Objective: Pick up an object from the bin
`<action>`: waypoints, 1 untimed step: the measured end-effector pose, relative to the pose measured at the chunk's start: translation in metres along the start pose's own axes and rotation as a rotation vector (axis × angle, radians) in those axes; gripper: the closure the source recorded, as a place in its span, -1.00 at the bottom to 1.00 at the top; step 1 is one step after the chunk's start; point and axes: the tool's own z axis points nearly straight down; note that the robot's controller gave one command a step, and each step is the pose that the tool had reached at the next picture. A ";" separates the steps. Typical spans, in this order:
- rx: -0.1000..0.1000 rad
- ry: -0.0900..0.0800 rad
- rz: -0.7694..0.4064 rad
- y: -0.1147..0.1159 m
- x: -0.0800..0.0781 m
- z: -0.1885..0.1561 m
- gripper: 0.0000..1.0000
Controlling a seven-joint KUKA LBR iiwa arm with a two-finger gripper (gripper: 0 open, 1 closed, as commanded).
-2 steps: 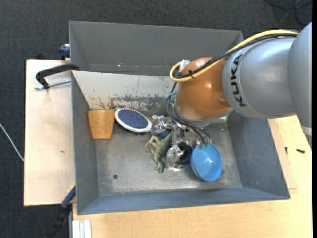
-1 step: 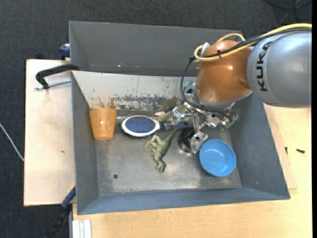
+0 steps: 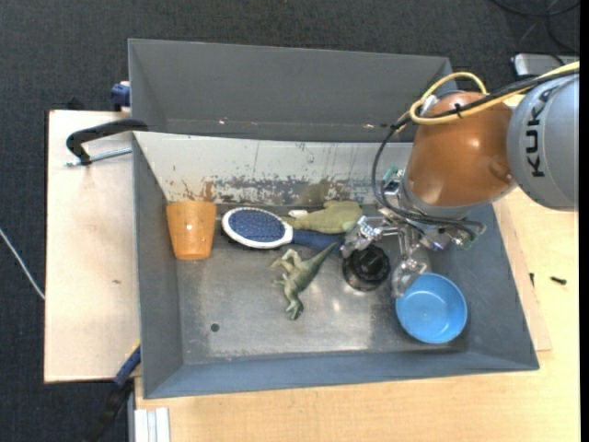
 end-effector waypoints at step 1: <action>-0.002 0.000 0.320 -0.004 -0.026 0.021 -1.00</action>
Offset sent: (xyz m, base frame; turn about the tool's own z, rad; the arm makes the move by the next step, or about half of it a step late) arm 0.0171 0.0141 -0.0311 0.3218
